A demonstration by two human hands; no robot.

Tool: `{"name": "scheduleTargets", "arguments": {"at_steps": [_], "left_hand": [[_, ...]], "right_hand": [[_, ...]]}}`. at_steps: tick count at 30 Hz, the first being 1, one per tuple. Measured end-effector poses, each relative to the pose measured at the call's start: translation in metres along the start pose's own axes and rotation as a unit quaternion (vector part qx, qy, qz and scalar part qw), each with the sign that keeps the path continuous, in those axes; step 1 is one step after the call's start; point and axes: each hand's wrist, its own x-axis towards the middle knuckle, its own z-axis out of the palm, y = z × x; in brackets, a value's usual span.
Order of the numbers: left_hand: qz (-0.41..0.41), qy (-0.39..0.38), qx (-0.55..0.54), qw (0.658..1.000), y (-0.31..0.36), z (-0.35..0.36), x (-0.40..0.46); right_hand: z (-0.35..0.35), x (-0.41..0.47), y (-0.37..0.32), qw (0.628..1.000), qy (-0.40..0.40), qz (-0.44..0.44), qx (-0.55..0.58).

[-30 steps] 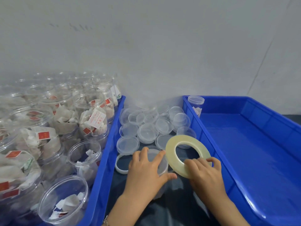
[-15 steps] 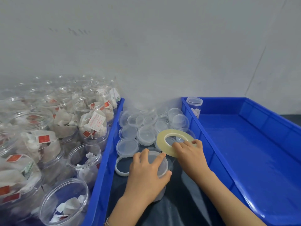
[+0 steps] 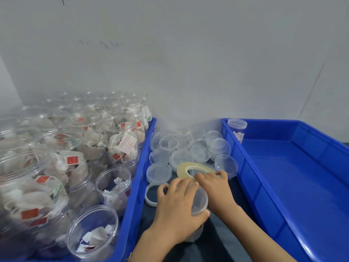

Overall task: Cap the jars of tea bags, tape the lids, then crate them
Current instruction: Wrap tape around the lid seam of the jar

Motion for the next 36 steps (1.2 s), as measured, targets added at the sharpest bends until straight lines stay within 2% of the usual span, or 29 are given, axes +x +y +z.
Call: {"name": "scheduleTargets", "arguments": {"at_steps": [9,12,15,18,22,28,36], "left_hand": [[-0.025,-0.125,0.001,0.992,0.001,-0.013,-0.002],[-0.066,-0.155,-0.011,0.986,0.013,-0.014,0.001],[-0.148,-0.149,-0.042,0.977,0.029,-0.009,0.009],[-0.181,-0.093,-0.030,0.979,0.029,0.000,0.012],[-0.139,-0.006,0.026,0.990,0.020,0.009,0.007],[-0.074,-0.033,0.001,0.997,0.007,0.008,0.005],[-0.014,-0.082,-0.012,0.996,-0.001,0.003,0.002]], "right_hand": [[0.002,-0.020,0.007,0.998,0.049,0.028,-0.032],[0.003,-0.029,0.009,0.997,0.056,0.031,-0.031],[0.001,-0.032,0.010,0.997,0.070,0.028,-0.025],[0.000,-0.033,0.013,0.997,0.076,0.020,-0.026],[0.003,-0.032,0.023,0.994,0.108,-0.014,-0.026],[0.005,-0.023,0.047,0.979,0.185,-0.057,-0.062],[0.016,-0.016,0.039,0.982,0.178,-0.041,-0.051]]}}
